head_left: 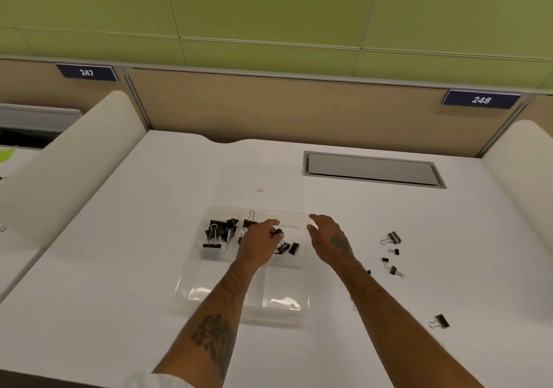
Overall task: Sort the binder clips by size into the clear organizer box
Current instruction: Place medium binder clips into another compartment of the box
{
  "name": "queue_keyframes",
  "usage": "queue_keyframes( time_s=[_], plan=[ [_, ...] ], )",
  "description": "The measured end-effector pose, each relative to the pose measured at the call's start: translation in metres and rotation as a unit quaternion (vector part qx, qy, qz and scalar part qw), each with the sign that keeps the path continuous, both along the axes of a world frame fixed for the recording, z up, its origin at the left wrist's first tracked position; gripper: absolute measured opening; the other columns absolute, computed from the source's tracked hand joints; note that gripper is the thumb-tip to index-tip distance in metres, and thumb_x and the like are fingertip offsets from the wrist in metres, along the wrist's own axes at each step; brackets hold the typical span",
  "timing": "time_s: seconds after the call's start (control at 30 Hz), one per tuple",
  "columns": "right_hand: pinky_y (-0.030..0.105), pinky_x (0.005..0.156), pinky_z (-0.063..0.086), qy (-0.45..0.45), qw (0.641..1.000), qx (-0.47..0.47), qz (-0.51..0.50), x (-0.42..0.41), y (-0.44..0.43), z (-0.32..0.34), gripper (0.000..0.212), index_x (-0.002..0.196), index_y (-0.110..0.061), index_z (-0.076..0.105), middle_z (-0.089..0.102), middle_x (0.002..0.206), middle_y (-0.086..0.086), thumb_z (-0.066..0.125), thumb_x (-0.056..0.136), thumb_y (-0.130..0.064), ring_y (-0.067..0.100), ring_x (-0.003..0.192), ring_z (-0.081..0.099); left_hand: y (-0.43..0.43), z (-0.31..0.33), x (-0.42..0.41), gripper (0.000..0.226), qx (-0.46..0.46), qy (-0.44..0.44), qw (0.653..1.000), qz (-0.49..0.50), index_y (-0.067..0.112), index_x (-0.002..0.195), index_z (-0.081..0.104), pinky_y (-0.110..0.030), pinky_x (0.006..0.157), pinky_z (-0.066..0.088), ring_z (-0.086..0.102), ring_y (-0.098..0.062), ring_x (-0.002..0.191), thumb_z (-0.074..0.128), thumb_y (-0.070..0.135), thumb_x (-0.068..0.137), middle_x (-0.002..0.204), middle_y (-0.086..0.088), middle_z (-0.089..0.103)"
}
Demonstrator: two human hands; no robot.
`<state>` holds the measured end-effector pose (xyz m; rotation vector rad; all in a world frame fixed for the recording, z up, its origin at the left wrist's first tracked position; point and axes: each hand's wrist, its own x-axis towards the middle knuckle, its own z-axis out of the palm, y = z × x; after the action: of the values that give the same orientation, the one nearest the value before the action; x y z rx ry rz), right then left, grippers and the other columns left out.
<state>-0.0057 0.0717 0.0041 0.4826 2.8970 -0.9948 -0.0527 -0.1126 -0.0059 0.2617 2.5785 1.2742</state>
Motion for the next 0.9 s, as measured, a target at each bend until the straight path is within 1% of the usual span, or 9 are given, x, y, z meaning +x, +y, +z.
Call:
queue_keyframes(
  time_s=[0.07, 0.13, 0.2, 0.23, 0.27, 0.33, 0.47, 0.77, 0.9],
  plan=[
    [0.039, 0.115, 0.024, -0.016, 0.998, 0.052, 0.021, 0.005, 0.006, -0.003, 0.049, 0.147, -0.024, 0.03, 0.022, 0.157, 0.005, 0.032, 0.101, -0.041, 0.021, 0.144, 0.021, 0.003, -0.003, 0.005, 0.05, -0.047, 0.015, 0.998, -0.044, 0.023, 0.139, 0.048, -0.032, 0.106, 0.04, 0.051, -0.015, 0.124, 0.059, 0.035, 0.092, 0.131, 0.003, 0.057],
    [0.045, 0.117, 0.02, -0.028, 0.993, 0.107, 0.032, 0.01, 0.011, -0.004, 0.053, 0.149, -0.025, 0.023, 0.012, 0.159, 0.008, 0.027, 0.101, -0.046, 0.025, 0.147, 0.01, 0.005, -0.006, 0.007, 0.061, -0.125, 0.07, 0.986, -0.085, 0.021, 0.15, 0.03, -0.034, 0.115, 0.02, 0.025, -0.017, 0.144, 0.049, 0.044, 0.096, 0.155, 0.0, 0.031],
    [0.049, 0.117, 0.015, -0.04, 0.987, 0.152, 0.037, 0.016, 0.018, -0.007, 0.056, 0.151, -0.026, 0.015, 0.003, 0.16, 0.01, 0.023, 0.1, -0.048, 0.027, 0.148, 0.002, 0.009, -0.01, 0.007, 0.075, -0.206, 0.139, 0.962, -0.114, 0.022, 0.154, 0.014, -0.041, 0.118, 0.008, 0.002, -0.021, 0.149, 0.032, 0.062, 0.093, 0.162, -0.003, 0.006],
    [0.05, 0.116, 0.013, -0.046, 0.984, 0.167, 0.038, 0.018, 0.021, -0.009, 0.056, 0.152, -0.027, 0.012, 0.0, 0.16, 0.011, 0.021, 0.1, -0.049, 0.028, 0.148, -0.001, 0.012, -0.011, 0.006, 0.083, -0.237, 0.157, 0.951, -0.122, 0.024, 0.154, 0.007, -0.045, 0.118, 0.004, -0.006, -0.022, 0.149, 0.019, 0.071, 0.087, 0.162, -0.003, -0.004],
    [0.052, 0.116, 0.013, -0.052, 0.982, 0.178, 0.038, 0.021, 0.026, -0.01, 0.056, 0.152, -0.027, 0.01, -0.002, 0.16, 0.011, 0.019, 0.1, -0.049, 0.029, 0.148, -0.002, 0.015, -0.013, 0.005, 0.088, -0.259, 0.165, 0.943, -0.129, 0.027, 0.154, 0.0, -0.048, 0.118, 0.0, -0.012, -0.022, 0.148, 0.009, 0.076, 0.081, 0.161, -0.002, -0.012],
    [0.054, 0.115, 0.014, -0.059, 0.979, 0.193, 0.034, 0.025, 0.035, -0.014, 0.056, 0.152, -0.027, 0.008, -0.002, 0.16, 0.013, 0.018, 0.101, -0.047, 0.031, 0.147, -0.002, 0.023, -0.017, 0.004, 0.091, -0.281, 0.175, 0.933, -0.139, 0.03, 0.152, -0.01, -0.05, 0.116, -0.005, -0.02, -0.022, 0.146, -0.003, 0.078, 0.075, 0.159, -0.001, -0.02],
    [0.056, 0.114, 0.017, -0.068, 0.973, 0.221, 0.026, 0.036, 0.059, -0.02, 0.054, 0.152, -0.025, 0.008, 0.001, 0.159, 0.015, 0.02, 0.102, -0.042, 0.034, 0.147, 0.0, 0.048, -0.019, 0.0, 0.089, -0.29, 0.179, 0.926, -0.161, 0.031, 0.15, -0.016, -0.051, 0.114, -0.01, -0.025, -0.021, 0.145, -0.009, 0.078, 0.075, 0.158, -0.002, -0.024],
    [0.052, 0.115, 0.016, -0.111, 0.977, 0.179, -0.046, 0.06, 0.137, -0.032, 0.051, 0.151, -0.026, 0.014, 0.004, 0.16, 0.012, 0.02, 0.102, -0.041, 0.029, 0.147, 0.003, 0.125, -0.027, 0.003, 0.089, -0.314, 0.199, 0.904, -0.211, 0.029, 0.152, -0.011, -0.053, 0.116, -0.008, -0.02, -0.023, 0.146, -0.012, 0.076, 0.076, 0.16, -0.005, -0.017],
    [0.047, 0.109, 0.032, -0.118, 0.982, 0.138, -0.054, 0.062, 0.17, -0.04, 0.048, 0.149, -0.026, 0.023, 0.01, 0.16, 0.008, 0.026, 0.102, -0.036, 0.025, 0.146, 0.012, 0.137, -0.045, 0.0, 0.084, -0.337, 0.222, 0.895, -0.19, 0.024, 0.153, 0.0, -0.056, 0.115, -0.003, -0.014, -0.026, 0.147, -0.003, 0.072, 0.084, 0.161, -0.008, -0.011]
  ],
)
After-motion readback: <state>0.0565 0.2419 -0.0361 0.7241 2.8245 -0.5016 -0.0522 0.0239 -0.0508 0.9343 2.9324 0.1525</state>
